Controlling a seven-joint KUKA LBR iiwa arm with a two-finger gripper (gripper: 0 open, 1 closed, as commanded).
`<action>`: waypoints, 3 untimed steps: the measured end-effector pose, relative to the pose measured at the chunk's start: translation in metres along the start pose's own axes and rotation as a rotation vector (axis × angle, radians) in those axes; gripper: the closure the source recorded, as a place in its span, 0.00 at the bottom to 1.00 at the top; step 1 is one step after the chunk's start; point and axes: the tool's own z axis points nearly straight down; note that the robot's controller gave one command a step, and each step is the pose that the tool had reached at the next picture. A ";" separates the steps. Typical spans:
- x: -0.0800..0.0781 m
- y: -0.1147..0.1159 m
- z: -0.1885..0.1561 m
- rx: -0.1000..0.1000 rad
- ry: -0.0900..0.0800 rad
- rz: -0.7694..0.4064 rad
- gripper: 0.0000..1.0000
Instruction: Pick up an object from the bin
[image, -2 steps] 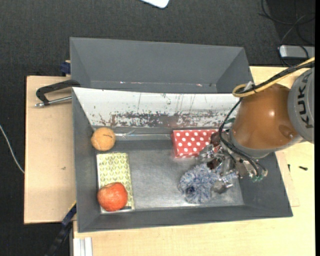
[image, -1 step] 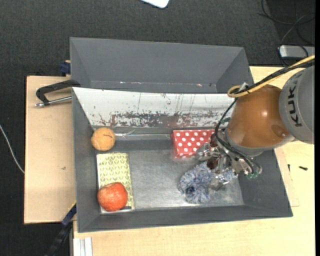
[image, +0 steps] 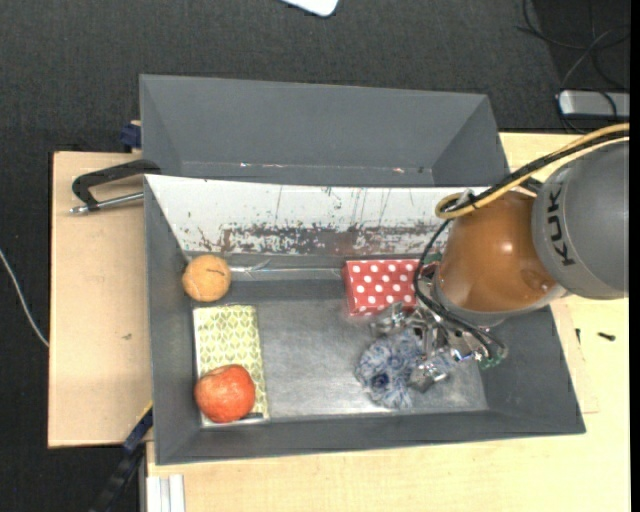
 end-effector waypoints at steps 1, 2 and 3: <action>-0.015 -0.010 -0.004 -0.002 0.001 -0.107 1.00; -0.015 -0.010 -0.004 -0.002 0.001 -0.107 1.00; -0.015 -0.010 -0.005 -0.001 0.000 -0.107 1.00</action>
Offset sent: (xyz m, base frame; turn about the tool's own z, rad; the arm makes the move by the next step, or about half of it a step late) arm 0.0000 0.0000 0.0000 0.0000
